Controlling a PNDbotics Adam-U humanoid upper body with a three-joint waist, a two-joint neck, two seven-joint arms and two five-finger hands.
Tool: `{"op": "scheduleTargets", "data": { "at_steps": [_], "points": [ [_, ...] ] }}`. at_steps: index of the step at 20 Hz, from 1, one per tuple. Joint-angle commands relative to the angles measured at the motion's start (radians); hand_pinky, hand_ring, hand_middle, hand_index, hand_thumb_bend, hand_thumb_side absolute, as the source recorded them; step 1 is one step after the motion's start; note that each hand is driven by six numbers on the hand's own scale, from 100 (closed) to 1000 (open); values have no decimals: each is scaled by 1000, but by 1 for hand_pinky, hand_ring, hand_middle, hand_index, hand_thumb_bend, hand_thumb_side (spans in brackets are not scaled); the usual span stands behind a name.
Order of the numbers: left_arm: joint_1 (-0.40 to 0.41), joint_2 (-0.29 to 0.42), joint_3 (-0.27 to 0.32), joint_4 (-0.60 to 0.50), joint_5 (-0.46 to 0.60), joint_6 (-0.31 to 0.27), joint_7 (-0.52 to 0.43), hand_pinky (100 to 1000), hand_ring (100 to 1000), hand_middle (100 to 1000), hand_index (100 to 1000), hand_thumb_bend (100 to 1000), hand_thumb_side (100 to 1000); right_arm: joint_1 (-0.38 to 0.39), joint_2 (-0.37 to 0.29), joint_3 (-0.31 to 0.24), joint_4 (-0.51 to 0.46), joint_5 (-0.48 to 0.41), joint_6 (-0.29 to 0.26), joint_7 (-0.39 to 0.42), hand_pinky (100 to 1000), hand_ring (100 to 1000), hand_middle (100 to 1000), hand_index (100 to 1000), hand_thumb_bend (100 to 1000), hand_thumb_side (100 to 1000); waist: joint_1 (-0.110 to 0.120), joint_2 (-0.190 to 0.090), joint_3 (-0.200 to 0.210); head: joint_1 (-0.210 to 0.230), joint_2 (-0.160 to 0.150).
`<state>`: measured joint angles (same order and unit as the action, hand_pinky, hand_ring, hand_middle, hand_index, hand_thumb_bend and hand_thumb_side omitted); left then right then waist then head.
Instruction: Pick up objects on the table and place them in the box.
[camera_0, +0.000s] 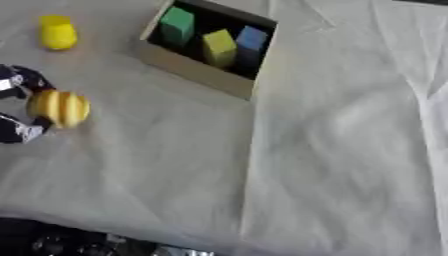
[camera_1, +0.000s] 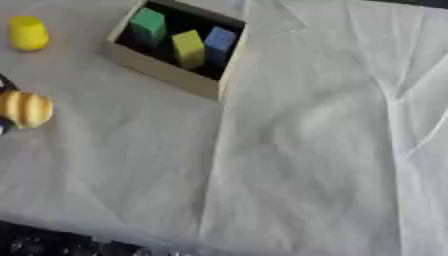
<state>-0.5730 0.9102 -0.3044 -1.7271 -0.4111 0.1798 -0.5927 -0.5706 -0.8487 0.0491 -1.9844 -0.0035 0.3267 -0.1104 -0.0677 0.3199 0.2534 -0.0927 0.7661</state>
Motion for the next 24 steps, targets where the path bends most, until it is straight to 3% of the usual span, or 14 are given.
{"op": "scheduleTargets", "data": {
  "at_steps": [1,5,6,7,9,15,24],
  "points": [
    [-38,39,42,-92,3,11,0,805,828,772,772,103,100,-7,-26,-15,-16,-4,1,0,797,771,734,828,100,711,-3,-25,0,-21,4],
    [-94,26,60,-149,-15,28,0,803,826,773,777,112,100,-6,-28,-17,-16,-3,1,-1,797,771,734,827,100,710,1,-28,0,-52,4],
    [-115,17,57,-153,-16,32,1,802,825,773,780,100,177,-7,-28,-17,-16,-4,1,-1,797,771,734,827,100,716,3,-28,0,-55,4],
    [-140,3,51,-150,-17,35,-1,801,825,773,780,116,100,-10,-28,-16,-16,-5,0,0,797,771,734,827,100,709,5,-29,0,-56,4],
    [-205,-39,29,-123,-21,39,-12,798,824,771,780,116,100,-15,-25,-14,-16,-7,0,2,797,771,734,827,100,707,7,-32,-2,-58,4],
    [-404,-234,-36,108,-86,21,-27,784,820,765,780,124,100,-34,-16,-6,-16,-10,0,13,797,771,733,827,100,703,7,-34,-10,-59,4],
    [-535,-469,-17,418,-170,-43,69,766,816,756,779,121,100,-56,1,1,-16,-11,4,21,797,770,732,827,100,716,4,-19,-38,-69,4]
  ]
}}
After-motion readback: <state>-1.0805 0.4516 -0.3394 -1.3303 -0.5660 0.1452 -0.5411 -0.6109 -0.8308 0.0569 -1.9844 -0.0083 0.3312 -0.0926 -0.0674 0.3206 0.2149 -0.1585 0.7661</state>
